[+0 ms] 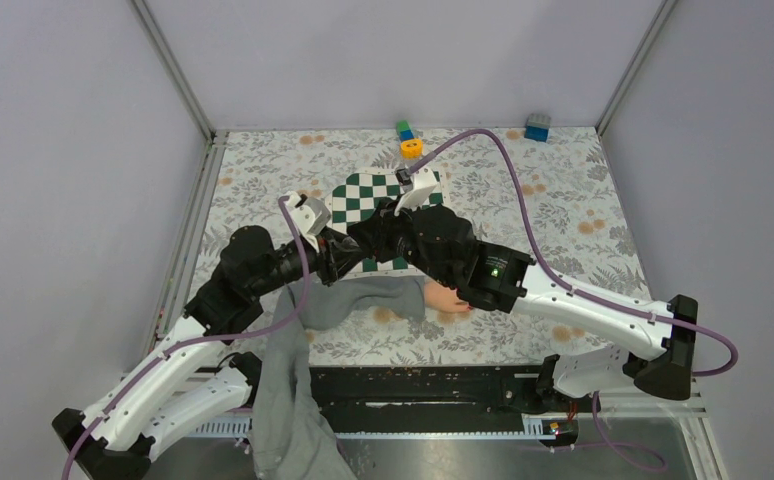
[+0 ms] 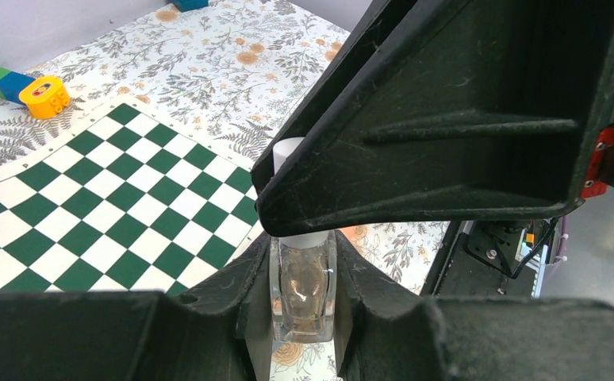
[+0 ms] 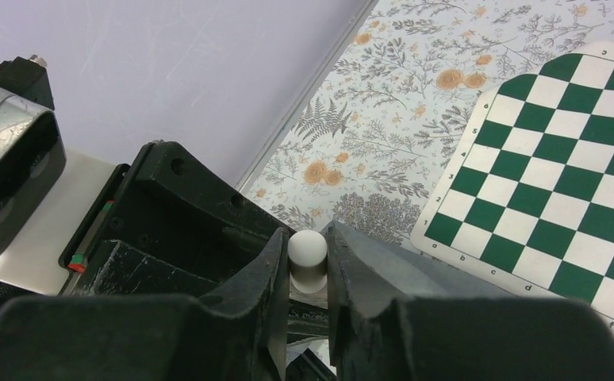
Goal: Paint the nails
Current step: Unscrew the nail polish bottle.
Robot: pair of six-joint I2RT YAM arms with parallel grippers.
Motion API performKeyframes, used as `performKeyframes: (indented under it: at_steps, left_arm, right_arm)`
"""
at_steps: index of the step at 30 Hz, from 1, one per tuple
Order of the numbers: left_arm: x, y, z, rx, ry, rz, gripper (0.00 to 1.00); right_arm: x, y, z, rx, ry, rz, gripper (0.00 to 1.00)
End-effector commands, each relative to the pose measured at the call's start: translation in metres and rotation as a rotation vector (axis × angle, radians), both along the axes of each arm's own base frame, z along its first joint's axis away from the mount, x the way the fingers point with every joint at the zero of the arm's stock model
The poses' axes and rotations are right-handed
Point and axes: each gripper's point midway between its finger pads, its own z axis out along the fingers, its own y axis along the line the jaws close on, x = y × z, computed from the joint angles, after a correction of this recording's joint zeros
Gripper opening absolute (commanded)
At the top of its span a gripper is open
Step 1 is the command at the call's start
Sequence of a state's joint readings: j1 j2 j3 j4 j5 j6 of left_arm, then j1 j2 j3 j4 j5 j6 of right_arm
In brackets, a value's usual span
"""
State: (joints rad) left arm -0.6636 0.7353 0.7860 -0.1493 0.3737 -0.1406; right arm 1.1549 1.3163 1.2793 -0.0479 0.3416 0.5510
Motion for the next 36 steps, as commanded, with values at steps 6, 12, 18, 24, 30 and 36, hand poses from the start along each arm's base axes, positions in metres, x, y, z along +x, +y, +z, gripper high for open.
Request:
performKeyframes:
  at_steps: [6, 12, 18, 24, 30, 36]
  left_arm:
    - [-0.010, -0.010, 0.032, -0.077, -0.057, -0.087, 0.00]
    - [-0.026, -0.019, 0.038, -0.118, -0.049, -0.212, 0.00]
    - [-0.048, -0.026, 0.049, -0.173, -0.068, -0.365, 0.00]
    - [-0.068, -0.028, 0.056, -0.216, -0.065, -0.497, 0.00]
    - [-0.086, -0.028, 0.060, -0.244, -0.071, -0.604, 0.00]
    - [-0.095, -0.029, 0.062, -0.253, -0.063, -0.680, 0.00]
  right_arm:
    - [-0.008, 0.007, 0.022, 0.124, -0.028, 0.086, 0.00]
    - [-0.023, 0.006, 0.024, 0.148, -0.060, 0.184, 0.00]
    - [-0.040, -0.003, 0.032, 0.169, -0.110, 0.261, 0.00]
    - [-0.068, -0.010, 0.044, 0.194, -0.188, 0.399, 0.00]
    - [-0.095, -0.018, 0.054, 0.231, -0.269, 0.532, 0.00]
    - [-0.130, -0.018, 0.064, 0.275, -0.333, 0.731, 0.00]
